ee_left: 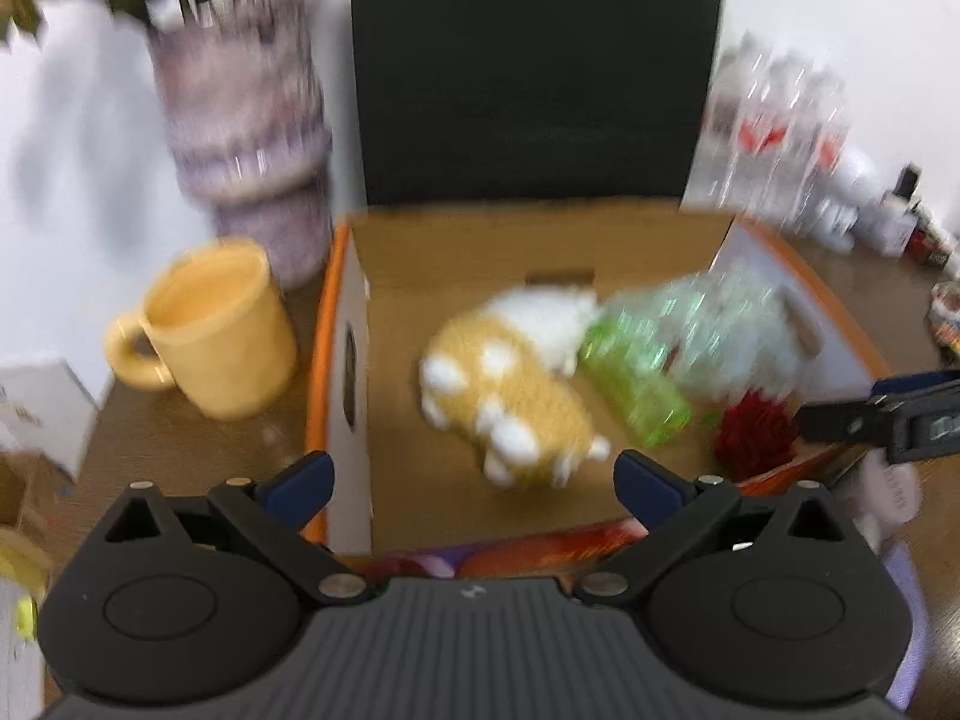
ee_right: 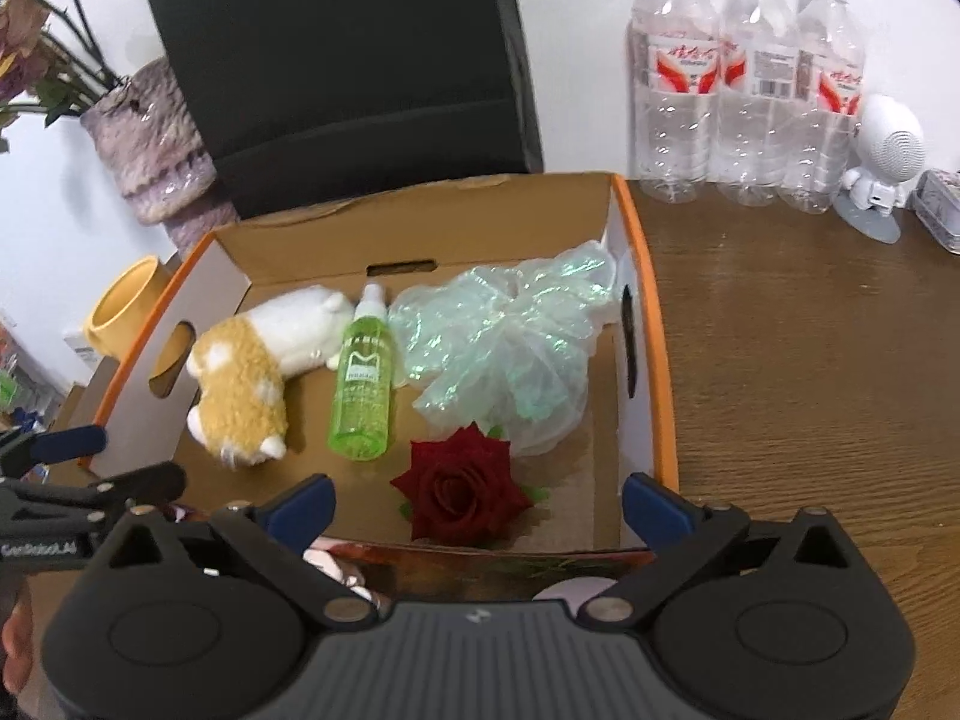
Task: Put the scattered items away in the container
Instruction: 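Return both tools to the table toward the frosted box and lavender pouch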
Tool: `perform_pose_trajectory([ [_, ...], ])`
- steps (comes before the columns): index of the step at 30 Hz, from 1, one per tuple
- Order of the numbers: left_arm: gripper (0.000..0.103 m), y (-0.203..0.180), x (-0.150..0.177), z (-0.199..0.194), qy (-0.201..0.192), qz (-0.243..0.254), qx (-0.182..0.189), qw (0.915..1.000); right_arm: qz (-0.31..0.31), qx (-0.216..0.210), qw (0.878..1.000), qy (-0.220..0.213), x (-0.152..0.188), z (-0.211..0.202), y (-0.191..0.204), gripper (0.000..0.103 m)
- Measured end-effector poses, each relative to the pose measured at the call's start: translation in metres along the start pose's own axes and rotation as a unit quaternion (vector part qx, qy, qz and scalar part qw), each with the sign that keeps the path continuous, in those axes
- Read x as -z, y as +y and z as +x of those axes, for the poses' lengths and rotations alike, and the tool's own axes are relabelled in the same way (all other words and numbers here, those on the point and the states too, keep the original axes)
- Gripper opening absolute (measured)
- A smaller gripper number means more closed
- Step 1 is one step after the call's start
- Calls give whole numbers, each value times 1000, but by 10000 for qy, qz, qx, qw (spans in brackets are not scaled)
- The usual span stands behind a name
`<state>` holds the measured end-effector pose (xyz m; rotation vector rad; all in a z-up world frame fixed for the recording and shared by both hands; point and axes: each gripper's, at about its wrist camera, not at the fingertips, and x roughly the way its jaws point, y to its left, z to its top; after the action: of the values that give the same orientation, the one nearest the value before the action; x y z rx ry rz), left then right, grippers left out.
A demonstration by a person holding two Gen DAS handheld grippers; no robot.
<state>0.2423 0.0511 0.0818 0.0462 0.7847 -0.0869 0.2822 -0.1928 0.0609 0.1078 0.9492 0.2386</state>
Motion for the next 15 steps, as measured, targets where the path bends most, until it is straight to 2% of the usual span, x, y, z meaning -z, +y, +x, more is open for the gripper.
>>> perform_pose_trajectory([
  [4, 103, 1, 6, -54, -638, -218, 498, 9965, -324, 126, 9986, -389, 7, -37, 15, 99],
  [6, 103, 0, 16, -66, -619, -183, 597, 9961, -396, -16, 9975, -587, 18, -57, 18, 100],
  [10, 103, -2, 37, -78, -515, -243, 233, 9981, -280, -288, 9962, -771, 44, -82, 20, 100],
  [12, 103, -3, 50, -85, -492, -405, 203, 9978, -300, -113, 9955, -894, 60, -93, 26, 100],
  [15, 103, -16, 82, -95, -564, -391, 440, 9967, -492, 70, 9927, -1097, 92, -107, 32, 100],
])
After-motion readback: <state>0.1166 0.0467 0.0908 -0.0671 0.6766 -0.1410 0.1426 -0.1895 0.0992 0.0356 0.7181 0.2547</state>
